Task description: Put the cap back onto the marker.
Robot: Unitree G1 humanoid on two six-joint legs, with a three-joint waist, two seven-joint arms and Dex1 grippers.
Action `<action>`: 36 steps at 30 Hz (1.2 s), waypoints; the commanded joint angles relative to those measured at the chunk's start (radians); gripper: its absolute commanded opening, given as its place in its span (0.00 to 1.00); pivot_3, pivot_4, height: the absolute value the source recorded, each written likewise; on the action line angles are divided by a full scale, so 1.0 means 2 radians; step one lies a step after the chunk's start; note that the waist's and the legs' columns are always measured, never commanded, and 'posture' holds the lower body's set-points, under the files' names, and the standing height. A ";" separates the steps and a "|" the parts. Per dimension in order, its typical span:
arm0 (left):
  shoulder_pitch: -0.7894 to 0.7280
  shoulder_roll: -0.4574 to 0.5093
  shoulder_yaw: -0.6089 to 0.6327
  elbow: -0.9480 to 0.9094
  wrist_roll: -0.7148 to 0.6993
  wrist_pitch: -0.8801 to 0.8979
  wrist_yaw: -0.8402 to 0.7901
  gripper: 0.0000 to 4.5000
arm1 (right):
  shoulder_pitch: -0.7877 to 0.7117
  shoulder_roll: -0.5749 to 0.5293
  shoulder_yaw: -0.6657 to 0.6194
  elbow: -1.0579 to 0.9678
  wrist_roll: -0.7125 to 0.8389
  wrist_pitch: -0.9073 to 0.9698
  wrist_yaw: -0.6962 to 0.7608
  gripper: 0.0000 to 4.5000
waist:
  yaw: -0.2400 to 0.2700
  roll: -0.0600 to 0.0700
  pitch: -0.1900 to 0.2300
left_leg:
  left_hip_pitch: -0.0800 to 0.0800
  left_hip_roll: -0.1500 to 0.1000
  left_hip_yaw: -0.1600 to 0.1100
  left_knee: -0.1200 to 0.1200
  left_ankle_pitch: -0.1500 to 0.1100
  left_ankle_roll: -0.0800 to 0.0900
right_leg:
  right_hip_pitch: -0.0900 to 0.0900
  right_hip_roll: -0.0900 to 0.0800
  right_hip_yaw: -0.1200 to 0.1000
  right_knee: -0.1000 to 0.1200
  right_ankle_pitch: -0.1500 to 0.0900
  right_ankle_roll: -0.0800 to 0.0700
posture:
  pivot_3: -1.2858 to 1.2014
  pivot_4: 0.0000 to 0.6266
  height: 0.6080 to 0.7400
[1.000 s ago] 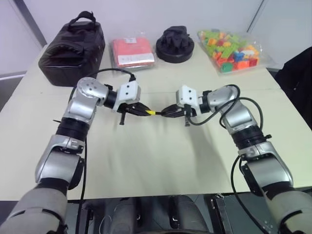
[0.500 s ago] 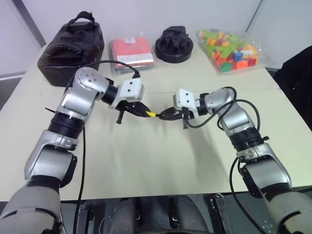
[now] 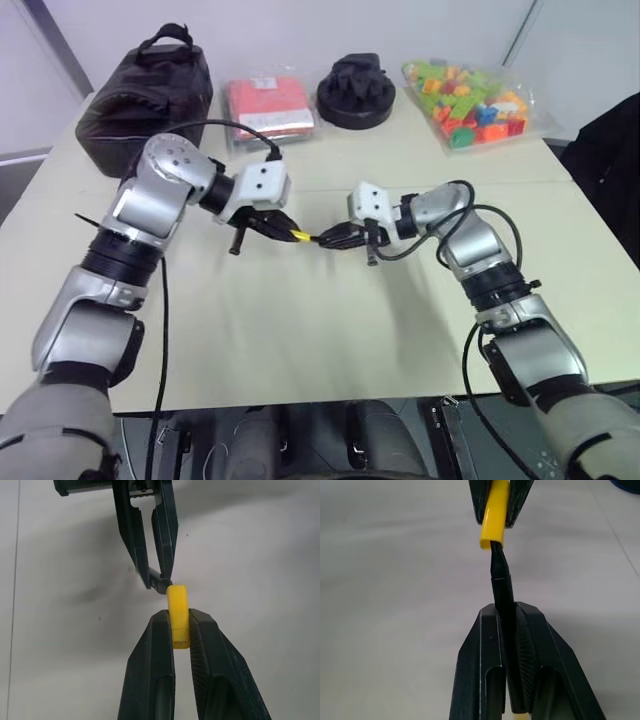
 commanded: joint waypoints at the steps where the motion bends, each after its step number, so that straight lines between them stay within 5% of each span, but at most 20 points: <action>1: 0.009 -0.008 -0.031 -0.038 -0.022 0.002 -0.039 0.01 | -0.032 0.013 -0.027 -0.006 0.014 0.011 -0.038 0.00 | 0.000 0.000 0.000 | 0.000 0.000 0.000 0.000 0.000 0.000 | 0.000 0.000 0.000 0.000 0.000 0.000 | 0.52 0.24 1.00; 28: 0.030 0.051 -0.062 -0.087 -0.035 0.019 -0.039 0.01 | -0.033 0.035 -0.020 0.003 0.002 0.003 -0.047 0.00 | 0.001 0.000 0.000 | 0.000 0.000 0.000 0.000 0.000 0.000 | 0.000 0.000 0.000 0.000 0.000 0.000 | 0.52 0.24 1.00; 36: 0.030 0.058 -0.077 -0.071 0.014 -0.009 -0.039 0.01 | -0.036 0.047 -0.016 0.012 0.000 0.007 -0.052 0.00 | 0.001 0.000 0.000 | 0.000 0.000 0.000 0.000 0.000 0.000 | 0.000 0.000 0.000 0.000 0.000 0.000 | 0.52 0.24 1.00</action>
